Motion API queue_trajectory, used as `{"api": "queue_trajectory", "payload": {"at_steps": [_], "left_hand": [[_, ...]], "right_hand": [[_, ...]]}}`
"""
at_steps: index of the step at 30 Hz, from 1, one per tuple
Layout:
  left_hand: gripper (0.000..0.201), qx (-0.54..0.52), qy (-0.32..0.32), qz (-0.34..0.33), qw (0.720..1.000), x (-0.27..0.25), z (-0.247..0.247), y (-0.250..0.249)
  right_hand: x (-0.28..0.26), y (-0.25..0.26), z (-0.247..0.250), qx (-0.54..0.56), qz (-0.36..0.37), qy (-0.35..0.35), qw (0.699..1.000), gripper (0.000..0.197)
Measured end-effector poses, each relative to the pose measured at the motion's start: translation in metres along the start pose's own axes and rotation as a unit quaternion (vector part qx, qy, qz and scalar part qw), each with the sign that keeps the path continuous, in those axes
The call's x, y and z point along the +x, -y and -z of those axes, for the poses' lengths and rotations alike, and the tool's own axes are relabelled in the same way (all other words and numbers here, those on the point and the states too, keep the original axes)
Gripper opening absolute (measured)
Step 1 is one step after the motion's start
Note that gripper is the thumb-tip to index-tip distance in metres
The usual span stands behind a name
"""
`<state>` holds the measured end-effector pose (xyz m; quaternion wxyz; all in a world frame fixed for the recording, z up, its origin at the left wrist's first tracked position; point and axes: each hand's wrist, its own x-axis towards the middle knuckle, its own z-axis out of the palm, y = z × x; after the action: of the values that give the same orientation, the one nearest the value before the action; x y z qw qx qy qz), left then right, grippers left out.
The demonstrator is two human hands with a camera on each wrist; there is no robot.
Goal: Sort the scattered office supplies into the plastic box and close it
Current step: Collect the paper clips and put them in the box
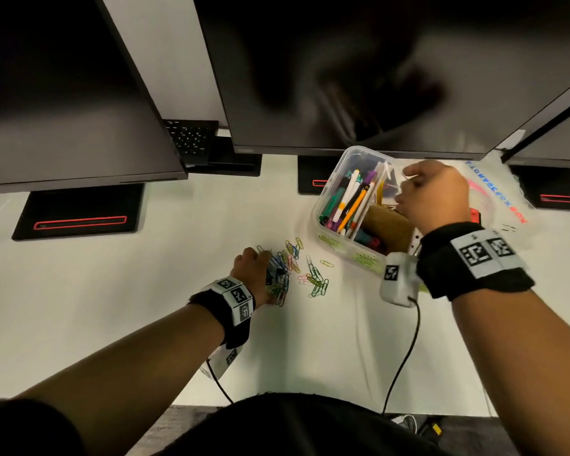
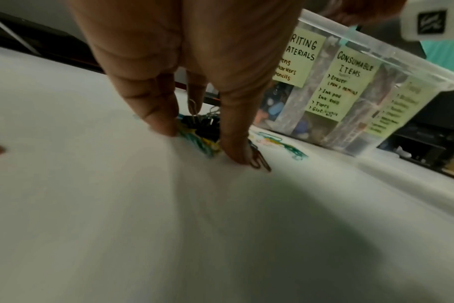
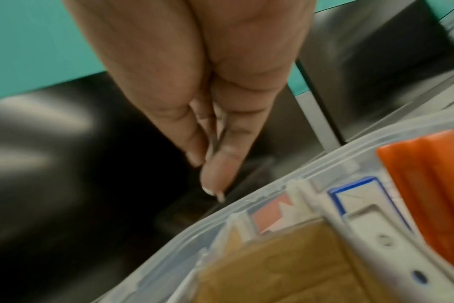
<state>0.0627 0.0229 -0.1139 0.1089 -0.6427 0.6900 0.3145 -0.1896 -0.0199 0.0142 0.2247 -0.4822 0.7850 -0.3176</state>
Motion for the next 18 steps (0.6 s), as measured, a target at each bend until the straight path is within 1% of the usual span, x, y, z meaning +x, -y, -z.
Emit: {"api": "queue_trajectory", "payload": {"at_steps": [2,3,4,5,7,9,10,12,14,16,18], "left_hand": [[0.083,-0.053,-0.003,-0.012,0.998,0.001,0.000,-0.003],[0.076,-0.074,-0.003,-0.018,0.997,0.002,0.001,-0.004],[0.073,-0.089,-0.007,-0.022,0.996,0.003,0.004,-0.004],[0.071,-0.097,-0.015,-0.025,0.995,0.003,0.007,-0.003],[0.070,-0.096,-0.035,-0.027,0.994,0.004,0.015,0.000],[0.071,-0.073,-0.044,-0.031,0.996,0.005,0.020,0.005],[0.075,-0.056,-0.042,-0.029,0.997,0.006,0.022,0.007],[0.089,-0.019,-0.025,-0.015,0.999,0.006,0.022,0.011],[0.108,0.026,0.011,-0.003,1.000,0.006,0.020,0.015],[0.125,0.067,0.049,0.005,0.996,0.006,0.017,0.017],[0.132,0.089,0.071,0.009,0.993,0.007,0.014,0.018]], "right_hand": [[0.006,-0.007,0.005,-0.017,-0.052,0.057,0.997,0.025],[0.005,-0.008,0.004,-0.012,-0.059,0.087,0.994,0.028],[-0.001,-0.004,0.001,0.003,-0.052,0.113,0.992,0.025],[-0.011,0.003,-0.002,0.013,-0.032,0.138,0.990,0.020],[-0.033,0.018,-0.014,-0.007,0.045,0.178,0.983,0.011],[-0.053,0.031,-0.032,-0.049,0.127,0.238,0.962,0.014],[-0.063,0.036,-0.043,-0.076,0.159,0.283,0.943,0.017],[-0.078,0.034,-0.070,-0.157,0.211,0.352,0.898,0.023],[-0.087,0.020,-0.098,-0.236,0.224,0.392,0.860,0.035],[-0.087,-0.003,-0.121,-0.282,0.190,0.409,0.847,0.057],[-0.082,-0.025,-0.138,-0.313,0.158,0.405,0.844,0.086]]}}
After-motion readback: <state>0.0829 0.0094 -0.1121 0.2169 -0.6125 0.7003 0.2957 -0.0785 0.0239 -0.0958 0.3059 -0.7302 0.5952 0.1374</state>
